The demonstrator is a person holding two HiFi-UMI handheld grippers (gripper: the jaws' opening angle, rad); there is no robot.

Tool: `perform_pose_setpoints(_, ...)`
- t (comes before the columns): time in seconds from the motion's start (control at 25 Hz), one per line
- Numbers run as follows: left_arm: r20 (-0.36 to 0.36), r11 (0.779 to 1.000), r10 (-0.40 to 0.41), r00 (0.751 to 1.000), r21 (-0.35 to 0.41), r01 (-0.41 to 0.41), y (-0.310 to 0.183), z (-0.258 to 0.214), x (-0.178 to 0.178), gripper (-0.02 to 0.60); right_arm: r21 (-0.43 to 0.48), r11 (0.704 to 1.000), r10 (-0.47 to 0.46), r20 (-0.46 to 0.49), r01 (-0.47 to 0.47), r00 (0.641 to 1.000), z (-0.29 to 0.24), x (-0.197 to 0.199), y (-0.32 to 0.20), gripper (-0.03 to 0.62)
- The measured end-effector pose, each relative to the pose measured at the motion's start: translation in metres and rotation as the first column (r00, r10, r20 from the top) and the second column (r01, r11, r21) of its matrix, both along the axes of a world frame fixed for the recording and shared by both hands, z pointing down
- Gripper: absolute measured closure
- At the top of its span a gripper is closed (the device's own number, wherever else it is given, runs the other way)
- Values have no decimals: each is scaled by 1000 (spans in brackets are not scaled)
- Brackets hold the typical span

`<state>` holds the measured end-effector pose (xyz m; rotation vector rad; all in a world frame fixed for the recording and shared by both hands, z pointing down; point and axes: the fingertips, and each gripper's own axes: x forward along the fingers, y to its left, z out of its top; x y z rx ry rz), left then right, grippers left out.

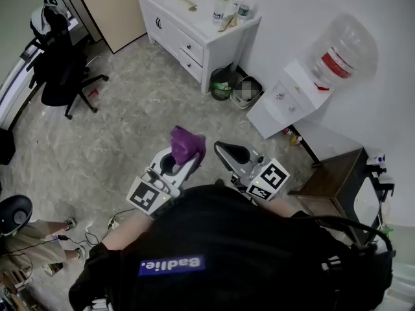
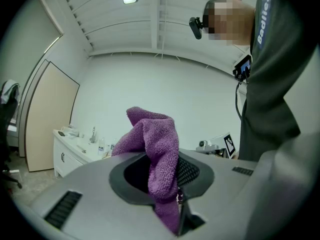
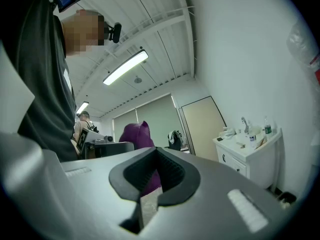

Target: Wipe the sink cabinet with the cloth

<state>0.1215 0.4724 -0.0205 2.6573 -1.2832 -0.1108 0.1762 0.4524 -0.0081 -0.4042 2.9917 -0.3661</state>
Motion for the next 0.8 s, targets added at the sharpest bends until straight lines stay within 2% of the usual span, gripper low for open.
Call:
perform_pose_setpoints(0.4,10,998,-64,998,5,64,-41,-2,23,497,-6,1000,-22,20,22,1000,3,34,-43,597)
perform_pose_setpoints(0.6,-10,994,-107,994,-1,107,-60,-1,36,497,-14,999,-40,25,40,999,7,50,-67,597)
perform_pose_setpoints(0.8,-15,994,-106,994,-3,106,-89,5,31,497,-29,999,-38,14,38,999,18,50,-91,597)
